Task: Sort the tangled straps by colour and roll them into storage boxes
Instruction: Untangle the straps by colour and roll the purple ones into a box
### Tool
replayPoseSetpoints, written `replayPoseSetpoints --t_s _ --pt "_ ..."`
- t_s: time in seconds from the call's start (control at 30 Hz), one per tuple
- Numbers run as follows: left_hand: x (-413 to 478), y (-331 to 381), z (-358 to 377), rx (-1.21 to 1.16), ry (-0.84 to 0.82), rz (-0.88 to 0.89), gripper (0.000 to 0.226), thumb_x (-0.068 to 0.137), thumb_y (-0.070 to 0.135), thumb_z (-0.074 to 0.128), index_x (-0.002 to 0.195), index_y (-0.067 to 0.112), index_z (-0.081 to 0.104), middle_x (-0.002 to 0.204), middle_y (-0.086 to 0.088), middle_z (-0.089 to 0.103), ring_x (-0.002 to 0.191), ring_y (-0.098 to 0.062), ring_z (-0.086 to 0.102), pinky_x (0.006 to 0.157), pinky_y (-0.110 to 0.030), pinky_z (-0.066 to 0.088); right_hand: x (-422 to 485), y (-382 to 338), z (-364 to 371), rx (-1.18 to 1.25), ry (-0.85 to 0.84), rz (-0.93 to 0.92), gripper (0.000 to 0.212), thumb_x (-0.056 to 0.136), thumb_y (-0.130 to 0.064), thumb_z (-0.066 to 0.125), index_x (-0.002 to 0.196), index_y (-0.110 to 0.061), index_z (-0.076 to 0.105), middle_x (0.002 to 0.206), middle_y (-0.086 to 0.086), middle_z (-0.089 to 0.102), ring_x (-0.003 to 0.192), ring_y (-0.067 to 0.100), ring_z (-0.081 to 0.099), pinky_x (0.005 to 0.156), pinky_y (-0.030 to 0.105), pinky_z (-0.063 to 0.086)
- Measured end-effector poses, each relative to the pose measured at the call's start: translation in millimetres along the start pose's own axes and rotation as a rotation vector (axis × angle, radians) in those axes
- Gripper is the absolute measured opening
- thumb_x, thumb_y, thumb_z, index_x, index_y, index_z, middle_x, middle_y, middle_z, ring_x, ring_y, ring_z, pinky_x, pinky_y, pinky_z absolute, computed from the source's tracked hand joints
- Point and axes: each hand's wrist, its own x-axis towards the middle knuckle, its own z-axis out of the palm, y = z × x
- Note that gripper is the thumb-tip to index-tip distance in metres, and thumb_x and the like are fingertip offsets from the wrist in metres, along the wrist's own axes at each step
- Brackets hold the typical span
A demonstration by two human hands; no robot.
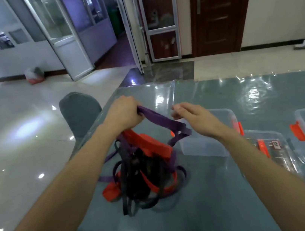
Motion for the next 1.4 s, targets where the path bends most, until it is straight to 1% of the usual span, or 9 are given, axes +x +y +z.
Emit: replayPoseSetpoints --t_s 0.17,0.37,0.47,0.57,0.73,0.9,1.17,1.3,1.4 --pt "-8.1 4.8 26.5 0.056 0.014 0.062 0.025 0.082 0.036 0.075 0.07 0.015 0.067 0.078 -0.014 0.073 0.079 -0.042 0.069 0.063 -0.037 0.04 0.8 -14.1 54.9 -0.162 -0.252 -0.028 0.043 0.102 -0.056 0.066 0.096 -0.013 0.068 0.074 -0.008 0.065 0.068 0.01 0.059 0.071 0.035 0.05" --pt "-26.6 -15.8 78.8 -0.465 -0.174 0.022 0.044 0.066 0.038 0.1 0.09 0.032 0.063 0.082 0.01 0.066 0.078 -0.017 0.062 0.07 -0.032 0.043 -9.7 -5.4 30.2 -0.098 -0.153 -0.057 0.023 0.101 -0.026 0.075 0.098 -0.009 0.061 0.088 0.007 0.07 0.084 0.026 0.066 0.087 0.048 0.052" --pt "-36.5 -2.8 118.4 -0.536 -0.289 0.015 0.079 0.06 0.042 0.104 0.128 0.032 0.065 0.115 0.014 0.074 0.108 -0.015 0.071 0.092 -0.032 0.052 -20.9 -3.3 7.5 -0.102 -0.206 -0.037 0.021 0.101 -0.02 0.075 0.101 -0.008 0.058 0.092 0.007 0.078 0.093 0.027 0.076 0.092 0.05 0.058" --pt "-47.4 6.7 154.7 -0.424 -0.372 0.025 0.128 0.057 0.046 0.105 0.164 0.024 0.039 0.162 0.001 0.051 0.149 -0.02 0.048 0.123 -0.042 0.04 -32.5 8.9 -20.2 0.03 -0.145 0.014 0.019 0.102 -0.008 0.072 0.096 -0.006 0.055 0.074 0.003 0.072 0.072 0.032 0.07 0.073 0.044 0.061" --pt "-67.4 6.4 194.6 -0.63 -0.48 -0.184 0.078 0.082 0.028 0.095 0.151 0.022 0.058 0.15 -0.001 0.063 0.14 -0.023 0.06 0.115 -0.041 0.05 -59.1 48.5 -76.2 0.083 0.027 0.141 0.034 0.09 -0.019 0.087 0.096 0.001 0.059 0.066 -0.002 0.061 0.061 0.012 0.059 0.063 0.028 0.05" --pt "-58.0 38.5 207.4 -0.571 -0.392 -0.098 0.081 0.088 0.026 0.089 0.157 0.016 0.049 0.159 -0.006 0.052 0.149 -0.025 0.047 0.124 -0.039 0.038 -87.2 89.5 -94.6 -0.547 -0.156 0.421 0.045 0.087 -0.074 0.072 0.085 -0.03 0.079 0.064 -0.003 0.061 0.055 0.012 0.062 0.063 0.028 0.046" --pt "-32.0 125.7 228.3 -0.487 -0.204 0.067 0.112 0.077 0.052 0.093 0.167 0.021 0.034 0.159 -0.005 0.046 0.149 -0.031 0.037 0.128 -0.047 0.026 -134.2 119.7 -117.9 -0.094 0.053 0.166 0.029 0.108 -0.03 0.065 0.083 -0.031 0.078 0.076 0.001 0.075 0.072 0.007 0.067 0.073 0.02 0.048" --pt "-13.8 134.8 232.7 -0.262 -0.22 0.115 0.05 0.101 0.043 0.068 0.147 0.024 0.061 0.142 -0.002 0.057 0.142 -0.028 0.045 0.123 -0.041 0.024 -151.4 122.8 -132.8 0.145 0.188 0.132 0.037 0.103 -0.041 0.062 0.076 -0.018 0.071 0.069 0.006 0.06 0.07 0.019 0.052 0.068 0.032 0.041" --pt "-9.7 130.7 226.8 -0.341 -0.31 0.17 0.027 0.103 0.007 0.057 0.128 0.009 0.066 0.13 -0.013 0.071 0.131 -0.035 0.06 0.118 -0.041 0.034 -147.5 127.6 -132.4 0.057 0.186 0.231 0.041 0.1 -0.045 0.058 0.074 -0.015 0.069 0.069 0.011 0.064 0.068 0.024 0.054 0.069 0.048 0.044"
